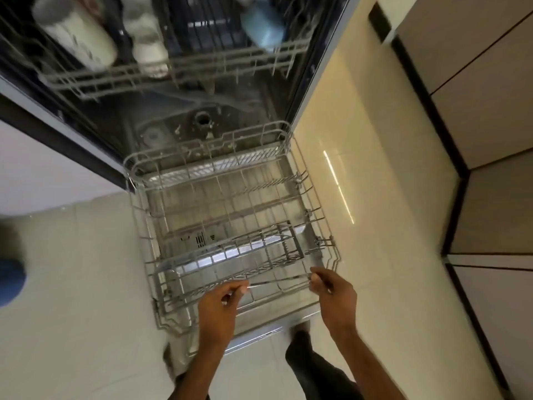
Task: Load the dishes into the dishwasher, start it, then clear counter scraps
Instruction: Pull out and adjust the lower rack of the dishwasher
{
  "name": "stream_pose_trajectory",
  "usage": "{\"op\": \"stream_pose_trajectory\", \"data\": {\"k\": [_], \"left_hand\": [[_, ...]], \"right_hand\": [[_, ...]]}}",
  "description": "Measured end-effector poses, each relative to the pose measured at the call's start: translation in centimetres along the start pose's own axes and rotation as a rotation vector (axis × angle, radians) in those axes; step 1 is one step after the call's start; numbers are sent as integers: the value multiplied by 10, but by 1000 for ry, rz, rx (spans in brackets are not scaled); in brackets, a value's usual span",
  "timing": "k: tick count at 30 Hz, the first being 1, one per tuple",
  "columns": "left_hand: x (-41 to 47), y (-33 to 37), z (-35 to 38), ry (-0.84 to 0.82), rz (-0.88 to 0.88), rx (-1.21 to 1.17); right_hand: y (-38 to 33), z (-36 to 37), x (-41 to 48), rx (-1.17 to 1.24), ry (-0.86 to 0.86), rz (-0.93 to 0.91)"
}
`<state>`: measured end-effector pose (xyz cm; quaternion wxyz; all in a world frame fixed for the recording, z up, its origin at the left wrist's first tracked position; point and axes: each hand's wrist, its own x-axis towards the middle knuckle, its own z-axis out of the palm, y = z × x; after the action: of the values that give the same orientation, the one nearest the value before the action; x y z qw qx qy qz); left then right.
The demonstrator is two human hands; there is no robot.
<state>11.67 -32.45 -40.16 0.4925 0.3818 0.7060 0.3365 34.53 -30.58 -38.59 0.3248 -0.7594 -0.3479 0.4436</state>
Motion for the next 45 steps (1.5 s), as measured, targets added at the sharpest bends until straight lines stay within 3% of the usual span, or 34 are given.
{"op": "stream_pose_trajectory", "data": {"k": [7, 14, 24, 30, 34, 45], "left_hand": [[67, -88, 56, 99, 42, 7], [86, -114, 72, 124, 29, 81], [96, -117, 75, 151, 11, 106], [100, -117, 72, 156, 76, 286], [98, -115, 71, 175, 84, 431], [94, -117, 66, 214, 153, 460]], "right_hand": [[78, 44, 103, -239, -98, -221], [104, 59, 139, -304, -95, -352], [111, 66, 149, -597, -135, -391], [106, 70, 149, -747, -114, -410], [105, 70, 146, -792, -107, -407], [99, 64, 142, -772, -21, -436]]}}
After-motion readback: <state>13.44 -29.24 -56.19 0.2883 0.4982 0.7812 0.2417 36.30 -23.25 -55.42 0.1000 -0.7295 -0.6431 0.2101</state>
